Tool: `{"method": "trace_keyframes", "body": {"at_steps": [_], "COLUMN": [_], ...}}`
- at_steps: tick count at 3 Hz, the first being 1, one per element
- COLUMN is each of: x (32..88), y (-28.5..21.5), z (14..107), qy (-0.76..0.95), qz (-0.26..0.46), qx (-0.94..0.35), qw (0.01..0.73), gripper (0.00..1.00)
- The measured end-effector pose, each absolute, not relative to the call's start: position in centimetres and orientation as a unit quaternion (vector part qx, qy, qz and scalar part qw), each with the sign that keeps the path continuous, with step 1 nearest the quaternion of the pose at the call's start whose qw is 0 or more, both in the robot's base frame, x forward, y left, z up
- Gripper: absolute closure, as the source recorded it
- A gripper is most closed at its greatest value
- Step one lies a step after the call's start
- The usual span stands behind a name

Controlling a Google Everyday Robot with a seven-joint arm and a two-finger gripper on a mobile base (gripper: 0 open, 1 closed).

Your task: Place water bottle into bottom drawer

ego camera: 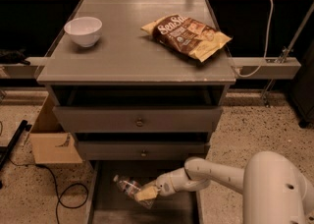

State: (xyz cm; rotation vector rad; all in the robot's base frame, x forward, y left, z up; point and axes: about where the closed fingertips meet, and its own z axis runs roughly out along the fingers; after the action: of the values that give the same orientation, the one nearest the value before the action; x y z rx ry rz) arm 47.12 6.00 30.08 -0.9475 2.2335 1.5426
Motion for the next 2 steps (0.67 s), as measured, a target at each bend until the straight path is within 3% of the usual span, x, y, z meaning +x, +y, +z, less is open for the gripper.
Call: {"method": "trace_keyframes", "body": {"at_steps": [2], "x": [46.7], "y": [7.0], "z": [28.9], "qy": [0.769], "qz": [0.536], "qx": [-0.326], "qw": [0.124], "gripper": [1.0]}}
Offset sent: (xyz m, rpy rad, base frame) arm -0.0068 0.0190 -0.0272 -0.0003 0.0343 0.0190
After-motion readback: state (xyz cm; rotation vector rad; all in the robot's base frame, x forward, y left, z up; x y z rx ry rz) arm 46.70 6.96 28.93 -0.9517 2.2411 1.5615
